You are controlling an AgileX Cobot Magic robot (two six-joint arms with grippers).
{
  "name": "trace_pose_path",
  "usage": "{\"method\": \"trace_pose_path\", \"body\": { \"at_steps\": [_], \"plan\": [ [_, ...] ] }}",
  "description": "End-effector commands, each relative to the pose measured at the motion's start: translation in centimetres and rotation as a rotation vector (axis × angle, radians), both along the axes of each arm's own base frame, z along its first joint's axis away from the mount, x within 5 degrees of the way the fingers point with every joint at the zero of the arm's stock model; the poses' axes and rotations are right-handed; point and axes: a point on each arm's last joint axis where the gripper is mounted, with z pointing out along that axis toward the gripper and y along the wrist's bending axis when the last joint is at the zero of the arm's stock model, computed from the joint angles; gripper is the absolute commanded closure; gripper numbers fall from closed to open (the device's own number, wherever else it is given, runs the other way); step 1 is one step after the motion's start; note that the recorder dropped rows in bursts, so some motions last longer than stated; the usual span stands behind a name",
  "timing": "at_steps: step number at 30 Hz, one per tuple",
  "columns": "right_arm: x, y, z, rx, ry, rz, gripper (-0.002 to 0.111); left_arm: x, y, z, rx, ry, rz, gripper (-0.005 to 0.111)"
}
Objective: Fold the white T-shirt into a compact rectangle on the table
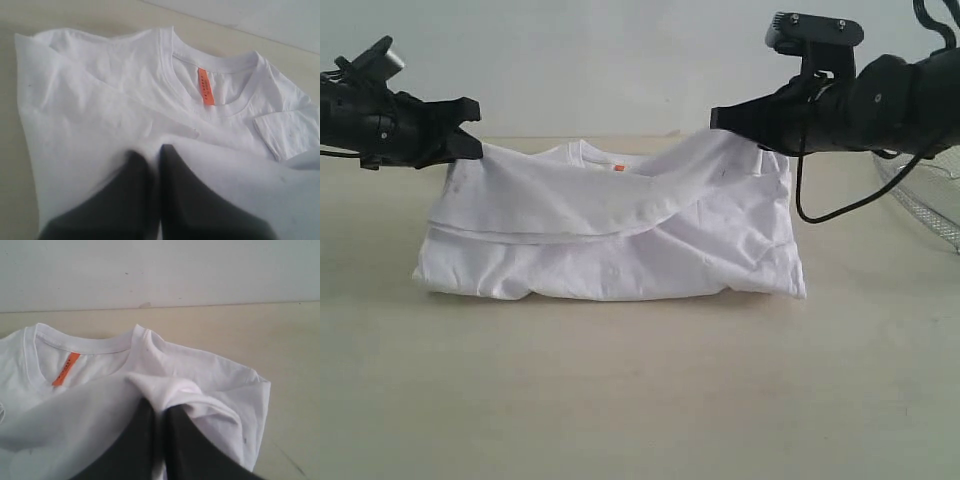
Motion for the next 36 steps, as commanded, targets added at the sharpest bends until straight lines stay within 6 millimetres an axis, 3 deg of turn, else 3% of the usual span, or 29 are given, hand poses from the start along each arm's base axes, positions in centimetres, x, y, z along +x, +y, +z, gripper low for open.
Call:
{"method": "trace_pose_path", "body": {
  "at_steps": [1, 8, 14, 17, 19, 21, 23, 25, 26, 28, 31, 36],
  "plan": [
    [0.4, -0.2, -1.0, -0.011, 0.025, -0.001, 0.109, 0.3, 0.4, -0.3, 0.031, -0.011, 0.013, 0.102],
    [0.6, -0.2, -1.9, -0.013, 0.049, -0.001, 0.109, 1.0, 0.5, -2.8, 0.047, 0.027, 0.005, 0.102],
    [0.6, -0.2, -1.9, -0.013, 0.04, -0.004, 0.108, 1.5, 0.5, -2.2, 0.044, 0.003, 0.008, 0.102],
    [0.6, -0.2, -1.9, -0.015, 0.05, 0.0, 0.095, 1.5, 0.5, -2.2, 0.047, 0.002, 0.012, 0.101],
    [0.5, -0.2, -2.0, -0.022, 0.059, 0.008, 0.077, 1.5, 0.5, -2.2, 0.051, -0.001, -0.001, 0.093],
    [0.4, -0.1, -2.1, -0.028, 0.074, 0.017, 0.051, 1.5, 0.5, -2.2, 0.056, -0.005, -0.01, 0.078],
    [0.4, -0.1, -2.2, -0.032, 0.085, 0.024, 0.033, 1.4, 0.3, -2.2, 0.044, 0.002, -0.023, 0.056],
    [0.2, 0.0, -2.4, -0.031, 0.108, 0.03, 0.036, 1.3, 0.2, -2.2, 0.024, 0.013, -0.031, 0.037],
    [0.2, 0.0, -2.4, -0.03, 0.117, 0.033, 0.041, 1.2, 0.1, -2.1, 0.013, 0.02, -0.039, 0.035],
    [0.1, 0.0, -2.6, -0.029, 0.134, 0.038, 0.051, 1.1, 0.0, -2.1, 0.016, 0.028, -0.045, 0.04],
    [-0.1, 0.1, -2.8, -0.027, 0.169, 0.049, 0.061, 0.7, -0.1, -2.2, 0.033, 0.046, -0.099, 0.058],
    [-0.6, 0.2, -3.0, -0.021, 0.228, 0.068, 0.062, 0.6, -0.1, -1.3, 0.05, 0.025, -0.112, 0.084]
  ]
}}
